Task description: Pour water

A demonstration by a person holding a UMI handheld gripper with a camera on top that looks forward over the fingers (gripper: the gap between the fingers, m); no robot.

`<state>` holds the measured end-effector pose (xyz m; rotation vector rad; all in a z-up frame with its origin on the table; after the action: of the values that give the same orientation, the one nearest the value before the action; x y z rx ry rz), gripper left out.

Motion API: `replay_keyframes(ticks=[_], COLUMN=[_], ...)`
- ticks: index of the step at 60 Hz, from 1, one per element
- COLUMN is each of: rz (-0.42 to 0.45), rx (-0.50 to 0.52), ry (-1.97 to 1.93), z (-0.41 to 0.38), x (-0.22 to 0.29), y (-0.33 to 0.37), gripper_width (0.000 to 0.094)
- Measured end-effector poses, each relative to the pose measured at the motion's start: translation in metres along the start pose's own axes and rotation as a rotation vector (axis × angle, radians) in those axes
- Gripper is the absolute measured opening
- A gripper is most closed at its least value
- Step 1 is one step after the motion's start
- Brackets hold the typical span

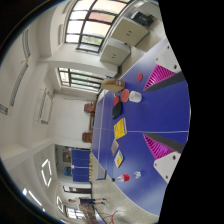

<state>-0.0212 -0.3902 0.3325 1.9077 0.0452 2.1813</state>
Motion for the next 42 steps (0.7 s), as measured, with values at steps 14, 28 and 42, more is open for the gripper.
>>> replay_keyframes(ticks=[14,28,42], rz=[-0.077,-0.184,-0.136], rx=[-0.043,0.055,0.235], ry=[0.035,0.035,-0.044], z=[-0.031,-0.169,-0.355], x=[-0.044,-0.144,-0.138], y=[-0.009,-0.035,-0.112], gripper_width=[0.0852,0.0856,0.0855])
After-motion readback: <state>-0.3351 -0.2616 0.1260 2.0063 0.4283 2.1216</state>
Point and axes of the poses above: the point between the fingertips, and its own axes, seen from behind it with the camera up: z to the right, x up, y backward, against the way the camera looks, the point moved 2 cm from there along y, backward, against the way the camera looks, and after that the axes turned 10 degrees about z, right-handed, at the moved point
